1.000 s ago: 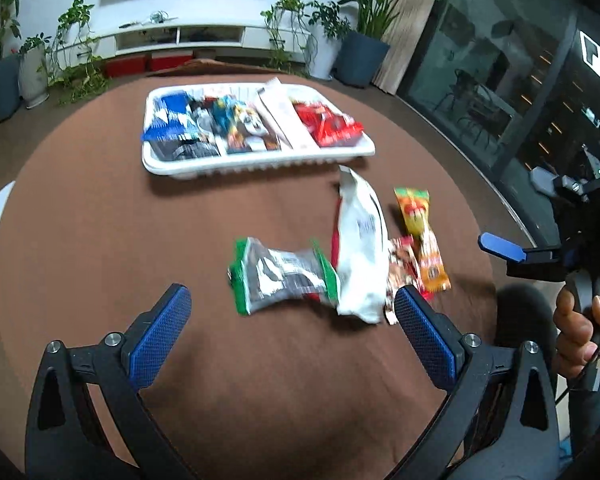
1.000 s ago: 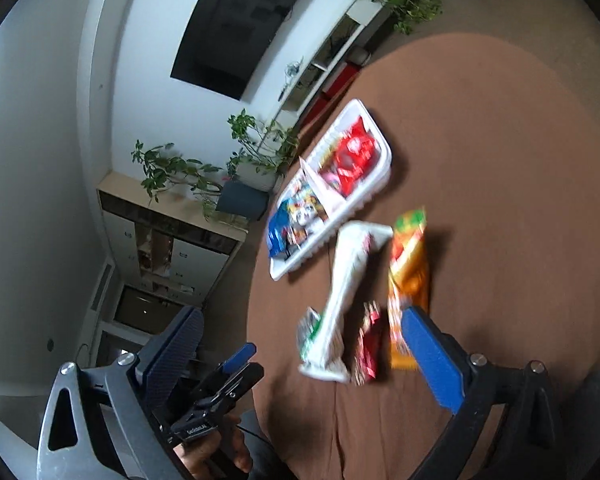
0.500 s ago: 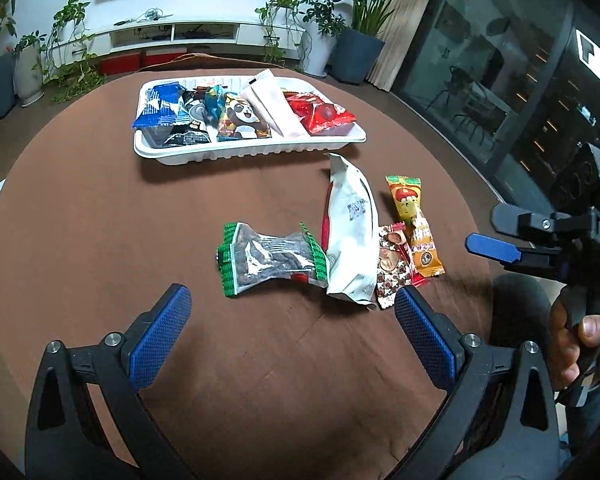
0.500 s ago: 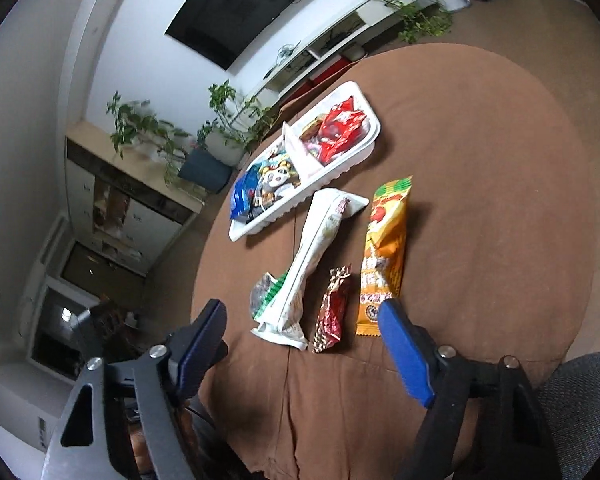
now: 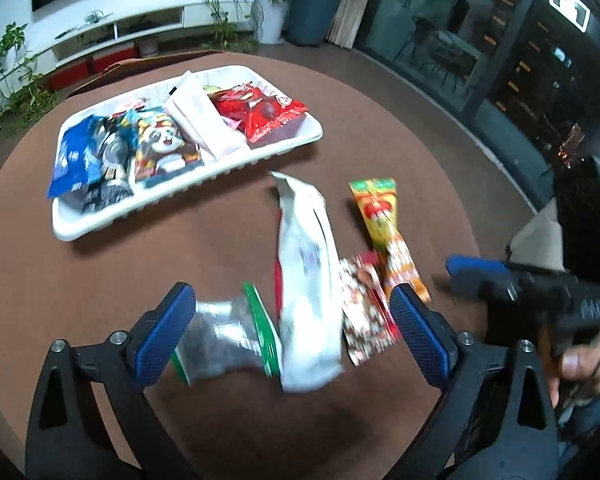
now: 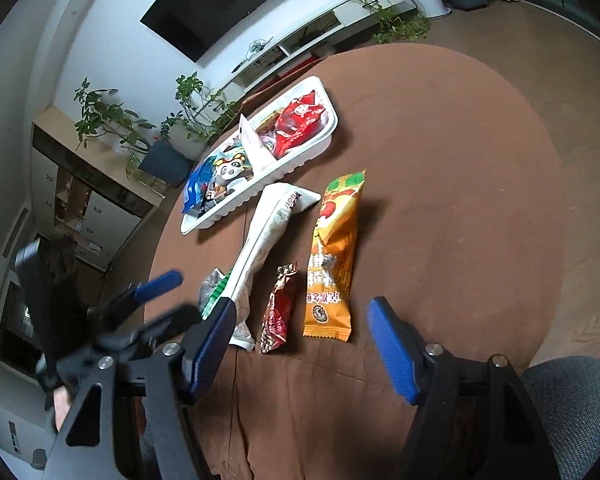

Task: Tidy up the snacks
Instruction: 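Move both grippers back over the remaining snacks, then grasp the long white wrapper with the left gripper while the right grasps the orange-yellow bar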

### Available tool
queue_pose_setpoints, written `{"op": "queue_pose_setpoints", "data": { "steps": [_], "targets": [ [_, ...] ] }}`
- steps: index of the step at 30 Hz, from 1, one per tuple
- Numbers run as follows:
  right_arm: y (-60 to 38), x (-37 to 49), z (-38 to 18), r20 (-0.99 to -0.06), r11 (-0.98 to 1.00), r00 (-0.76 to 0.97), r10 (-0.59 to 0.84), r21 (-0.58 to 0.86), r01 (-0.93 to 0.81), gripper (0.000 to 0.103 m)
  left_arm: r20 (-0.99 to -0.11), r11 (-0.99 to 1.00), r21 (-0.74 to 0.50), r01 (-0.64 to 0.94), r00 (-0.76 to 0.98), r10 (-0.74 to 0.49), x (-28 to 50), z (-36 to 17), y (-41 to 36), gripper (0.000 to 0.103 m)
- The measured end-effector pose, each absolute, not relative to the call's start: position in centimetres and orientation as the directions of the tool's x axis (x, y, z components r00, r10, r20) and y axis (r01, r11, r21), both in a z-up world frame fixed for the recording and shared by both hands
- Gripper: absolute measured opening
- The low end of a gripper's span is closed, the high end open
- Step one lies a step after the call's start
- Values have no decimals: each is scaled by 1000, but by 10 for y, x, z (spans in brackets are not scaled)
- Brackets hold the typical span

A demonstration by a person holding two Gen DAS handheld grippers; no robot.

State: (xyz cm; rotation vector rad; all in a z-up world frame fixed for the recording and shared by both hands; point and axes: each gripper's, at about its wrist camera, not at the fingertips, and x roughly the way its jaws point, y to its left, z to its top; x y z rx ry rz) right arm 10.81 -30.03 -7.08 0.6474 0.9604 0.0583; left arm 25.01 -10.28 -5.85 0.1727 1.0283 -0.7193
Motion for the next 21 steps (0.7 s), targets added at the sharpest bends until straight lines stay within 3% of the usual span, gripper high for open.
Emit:
{"op": "queue_pose_setpoints", "data": {
  "steps": [8, 12, 19, 21],
  "targets": [
    [-310, 111, -78, -756, 798, 571, 322, 541, 266, 72, -885, 750, -189, 634, 221, -409, 295, -74, -143, 98],
    [-313, 112, -80, -764, 801, 565, 311, 531, 277, 72, -908, 750, -179, 637, 187, -375, 306, -91, -156, 74],
    [-312, 118, -80, -777, 812, 556, 297, 512, 282, 72, -915, 765, -135, 630, 217, -340, 319, -107, -164, 67],
    [-310, 121, -80, -781, 817, 551, 295, 505, 279, 72, -917, 761, -130, 635, 215, -336, 322, -110, -169, 61]
  ]
}}
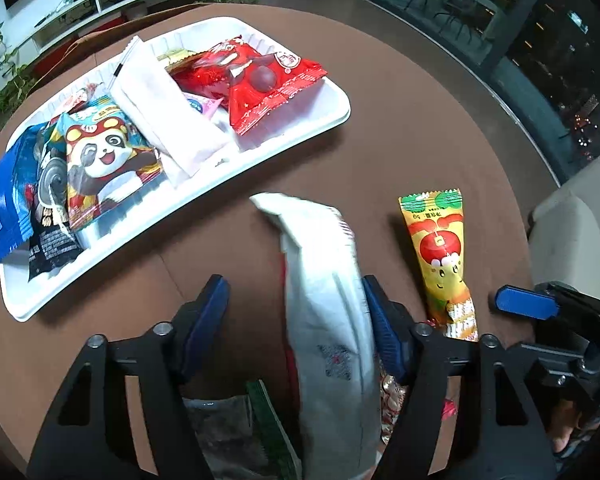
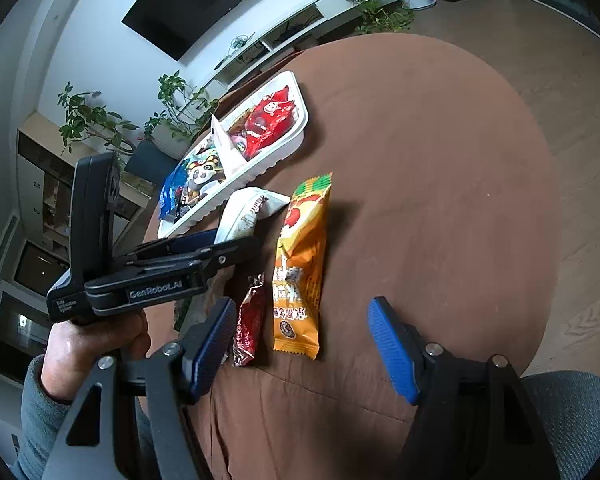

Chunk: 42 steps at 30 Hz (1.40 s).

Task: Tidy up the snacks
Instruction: 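Grasp the long white wrapper with the left gripper while the right grasps the orange-yellow bar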

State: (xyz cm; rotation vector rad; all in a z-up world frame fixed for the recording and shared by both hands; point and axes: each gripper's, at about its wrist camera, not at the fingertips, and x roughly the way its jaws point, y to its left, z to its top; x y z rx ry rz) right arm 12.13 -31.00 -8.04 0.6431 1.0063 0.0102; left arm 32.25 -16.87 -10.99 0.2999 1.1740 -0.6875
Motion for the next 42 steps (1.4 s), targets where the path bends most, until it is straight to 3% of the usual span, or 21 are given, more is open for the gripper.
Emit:
{"op": "queue_pose_setpoints", "data": {
  "steps": [4, 6, 7, 26, 33, 35, 39, 42],
  "targets": [
    [-309, 122, -82, -792, 822, 540, 286, 492, 287, 72, -915, 756, -107, 646, 232, -329, 327, -111, -175, 48],
    [-308, 124, -82, -798, 828, 535, 278, 481, 287, 72, -913, 753, -108, 649, 235, -333, 329, -110, -177, 29],
    [-307, 125, -82, -802, 833, 531, 272, 473, 287, 72, -913, 754, -104, 649, 238, -331, 330, -110, -177, 27],
    [-299, 161, -85, -843, 884, 503, 188, 368, 287, 67, -847, 753, -209, 624, 270, -458, 320, -86, -127, 20],
    [-285, 181, -89, -870, 927, 475, 128, 275, 254, 55, -831, 747, -240, 619, 266, -488, 300, -77, -120, 20],
    [-280, 183, -89, -880, 947, 466, 86, 218, 236, 47, -829, 747, -238, 620, 272, -490, 296, -79, -125, 20],
    [-281, 182, -90, -886, 960, 461, 51, 170, 221, 21, -817, 747, -253, 615, 278, -505, 295, -79, -123, 20],
    [-283, 181, -91, -882, 959, 468, 57, 179, 220, 19, -808, 747, -267, 609, 281, -518, 294, -77, -119, 19]
  ]
}}
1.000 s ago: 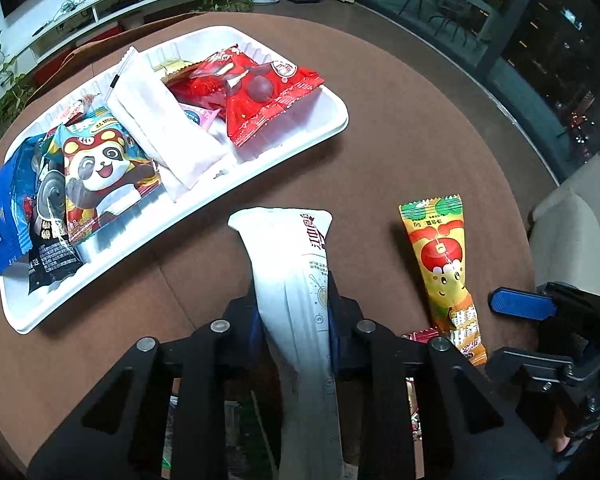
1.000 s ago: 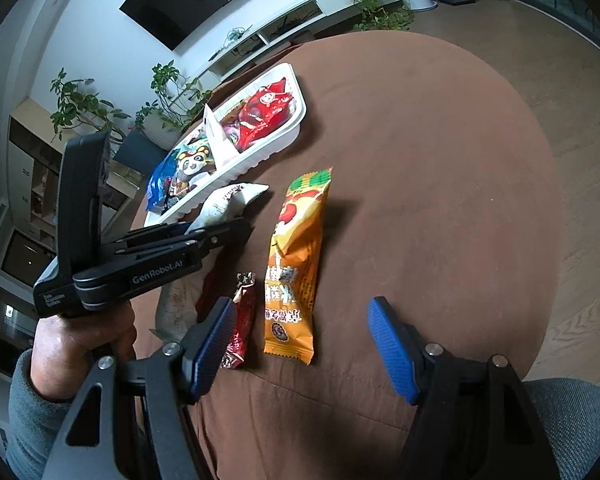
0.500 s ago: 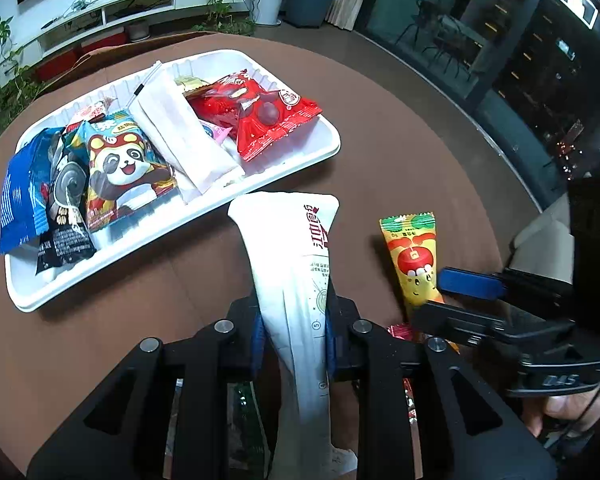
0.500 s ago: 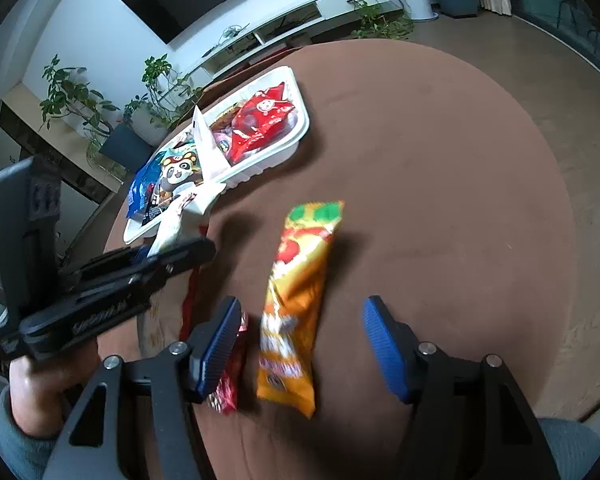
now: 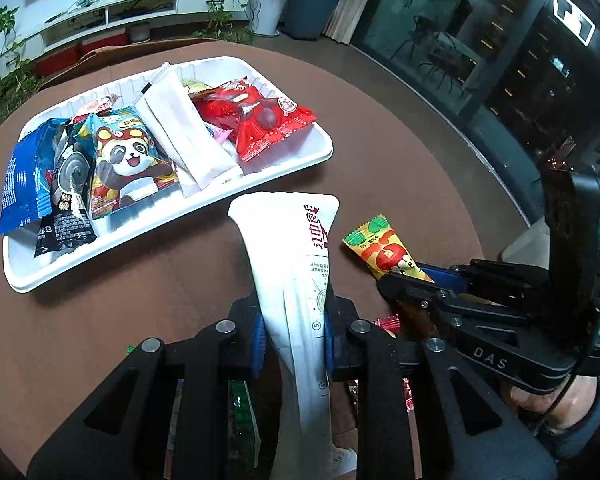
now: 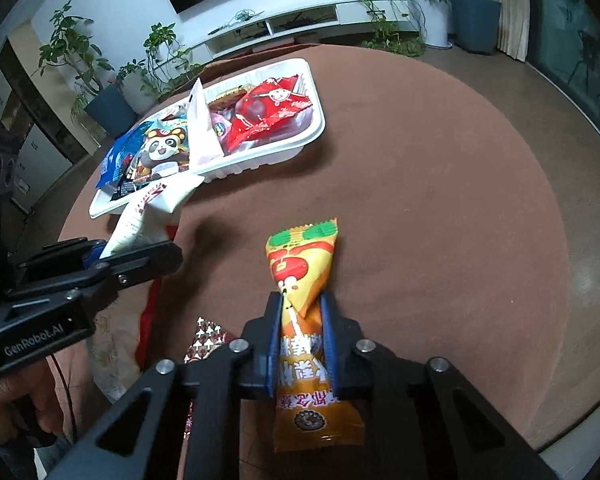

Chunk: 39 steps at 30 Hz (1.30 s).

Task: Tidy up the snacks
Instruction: 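Grasp the long white wrapper with the left gripper while the right grasps the orange-yellow bar, then carry both snacks over the white tray and lower them in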

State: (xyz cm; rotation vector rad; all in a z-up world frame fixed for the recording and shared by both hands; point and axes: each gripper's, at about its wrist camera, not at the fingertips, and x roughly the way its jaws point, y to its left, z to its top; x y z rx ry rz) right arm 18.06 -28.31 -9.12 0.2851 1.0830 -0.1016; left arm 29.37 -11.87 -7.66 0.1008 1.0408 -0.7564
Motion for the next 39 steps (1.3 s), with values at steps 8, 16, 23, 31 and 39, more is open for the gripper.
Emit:
{"op": "queue_pose_setpoints", "data": {
  "steps": [8, 16, 23, 31, 39],
  "targets": [
    [-300, 171, -83, -839, 916, 526, 139, 311, 254, 17, -766, 735, -327, 594, 288, -574, 283, -58, -103, 19],
    [-321, 160, -65, -773, 840, 584, 248, 472, 268, 16, -704, 705, -434, 561, 277, -654, 266, -37, -75, 19],
    [-363, 155, -54, -729, 761, 631, 265, 560, 327, 16, -649, 719, -505, 477, 339, -681, 272, -17, -17, 19],
    [-408, 181, -5, -680, 755, 709, 188, 561, 338, 16, -609, 756, -520, 398, 448, -654, 317, 26, 47, 19],
    [-363, 280, 49, -625, 832, 741, 244, 528, 171, 16, -628, 801, -474, 365, 498, -598, 379, 57, 52, 19]
  ]
}}
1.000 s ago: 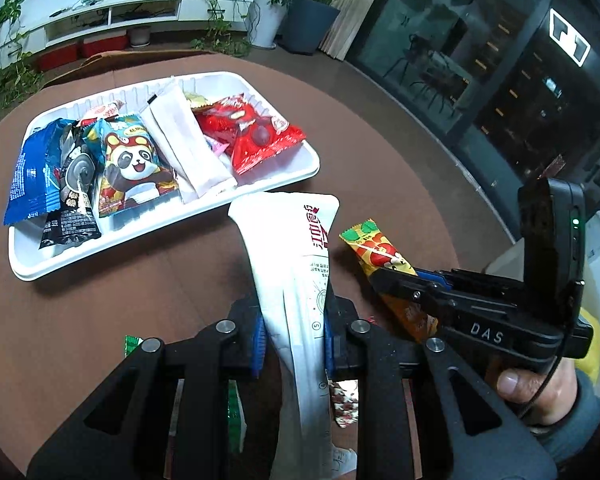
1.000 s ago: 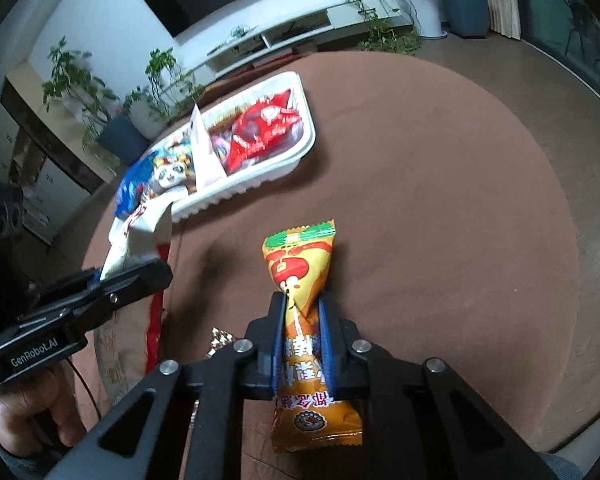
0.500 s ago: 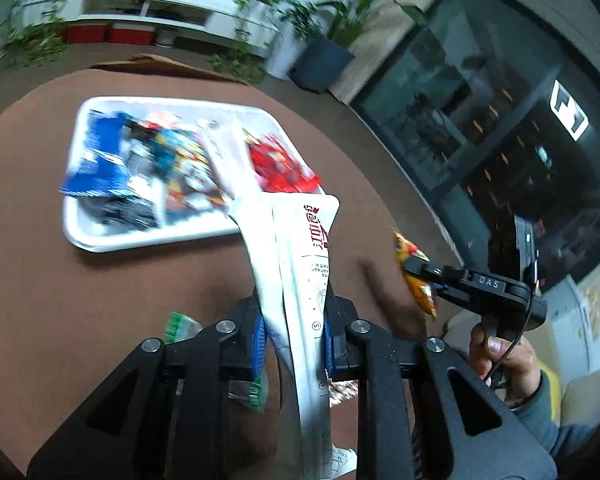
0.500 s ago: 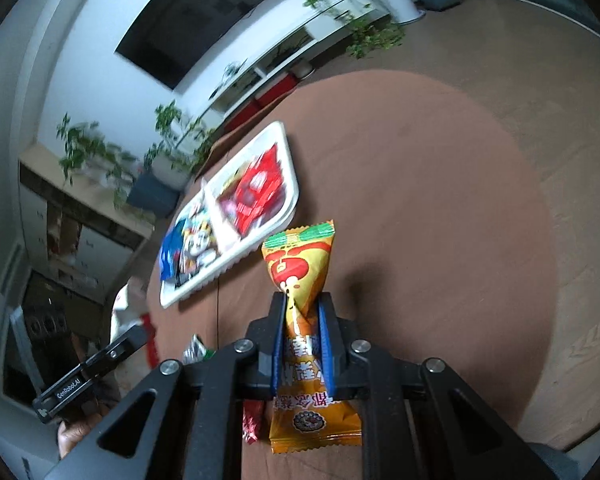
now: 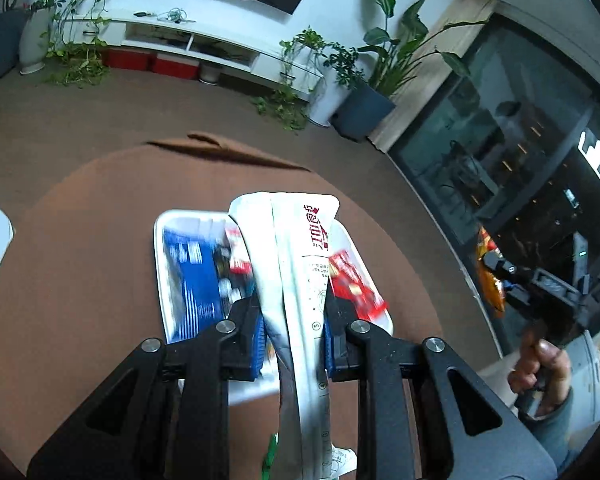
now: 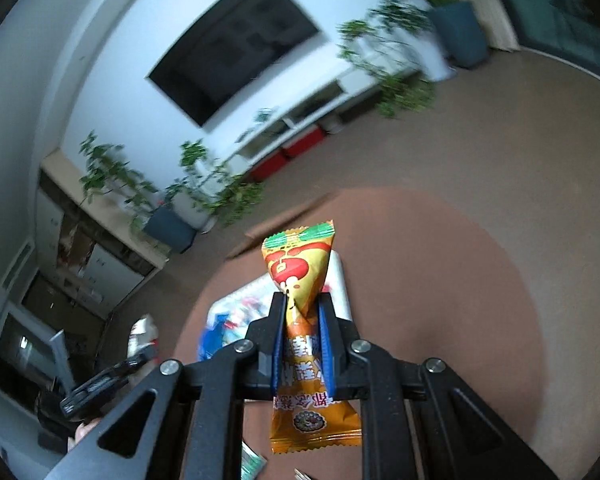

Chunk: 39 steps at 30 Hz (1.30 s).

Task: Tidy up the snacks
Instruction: 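Carry both snacks over the white tray and lower them in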

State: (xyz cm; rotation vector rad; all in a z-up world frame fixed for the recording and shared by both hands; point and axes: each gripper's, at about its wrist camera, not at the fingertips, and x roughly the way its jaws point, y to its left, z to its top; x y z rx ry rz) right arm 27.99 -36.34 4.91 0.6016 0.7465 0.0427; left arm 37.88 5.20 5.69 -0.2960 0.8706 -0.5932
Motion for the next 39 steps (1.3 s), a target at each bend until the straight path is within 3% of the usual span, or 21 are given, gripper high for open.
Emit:
{"op": "queue_pose_setpoints", "data": {
  "steps": [6, 13, 24, 39],
  "targets": [
    [-313, 351, 33, -666, 860, 684, 298, 498, 110, 16, -674, 820, -439, 367, 469, -571, 408, 42, 30, 19],
    [-290, 396, -28, -755, 876, 583, 300, 460, 146, 16, -725, 840, -418, 346, 429, -538, 437, -10, 4, 19],
    [-280, 417, -79, -827, 909, 512, 232, 371, 187, 17, -759, 869, -382, 315, 430, -489, 457, -55, -23, 20],
    [-269, 409, -99, -832, 940, 519, 195, 310, 144, 17, -773, 891, -316, 325, 457, -441, 464, -86, -61, 20]
  ]
}}
